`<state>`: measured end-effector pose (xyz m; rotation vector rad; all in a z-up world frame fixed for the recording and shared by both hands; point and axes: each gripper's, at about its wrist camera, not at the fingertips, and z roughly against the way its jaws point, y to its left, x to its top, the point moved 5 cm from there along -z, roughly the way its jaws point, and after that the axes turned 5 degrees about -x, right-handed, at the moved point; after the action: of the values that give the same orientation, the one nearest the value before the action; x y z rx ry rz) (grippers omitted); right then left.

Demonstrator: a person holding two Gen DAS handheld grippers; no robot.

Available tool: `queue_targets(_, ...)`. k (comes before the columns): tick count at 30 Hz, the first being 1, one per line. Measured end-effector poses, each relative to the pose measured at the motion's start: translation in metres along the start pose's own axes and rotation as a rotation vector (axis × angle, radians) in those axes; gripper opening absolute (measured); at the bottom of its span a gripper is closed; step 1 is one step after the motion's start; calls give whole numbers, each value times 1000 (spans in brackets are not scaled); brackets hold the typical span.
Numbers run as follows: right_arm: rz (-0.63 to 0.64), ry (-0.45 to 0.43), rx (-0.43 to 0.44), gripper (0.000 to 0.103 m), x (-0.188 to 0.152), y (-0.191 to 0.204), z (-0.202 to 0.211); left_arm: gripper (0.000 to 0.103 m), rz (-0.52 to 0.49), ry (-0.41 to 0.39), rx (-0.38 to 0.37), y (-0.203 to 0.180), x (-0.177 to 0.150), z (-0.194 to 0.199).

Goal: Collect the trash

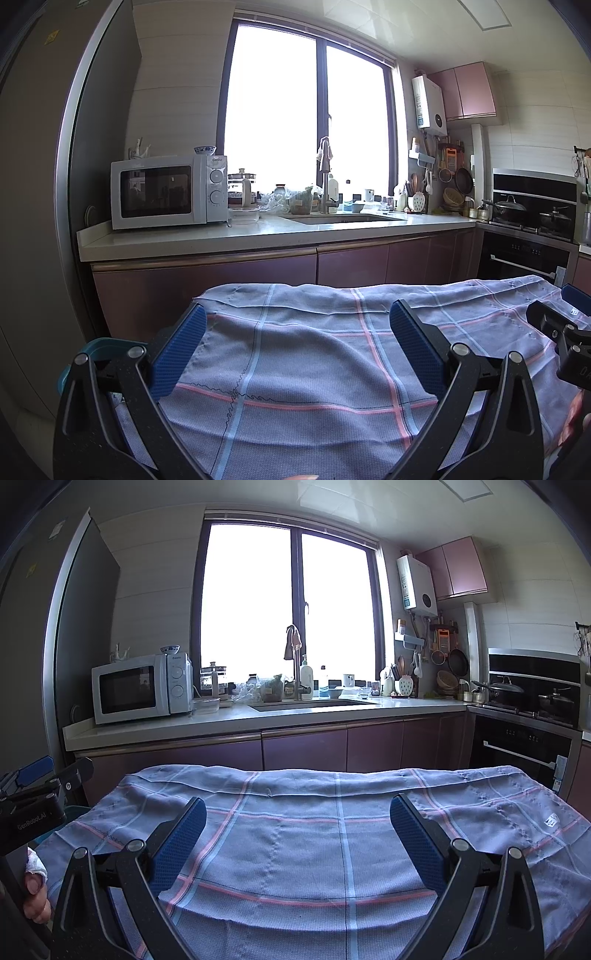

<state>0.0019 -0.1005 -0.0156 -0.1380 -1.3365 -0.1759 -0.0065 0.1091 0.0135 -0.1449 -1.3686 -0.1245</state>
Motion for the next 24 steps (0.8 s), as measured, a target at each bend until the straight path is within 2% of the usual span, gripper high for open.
queue_targets(24, -3, 13, 1, 96, 1, -1, -3, 97, 1, 11, 0, 0, -4, -6)
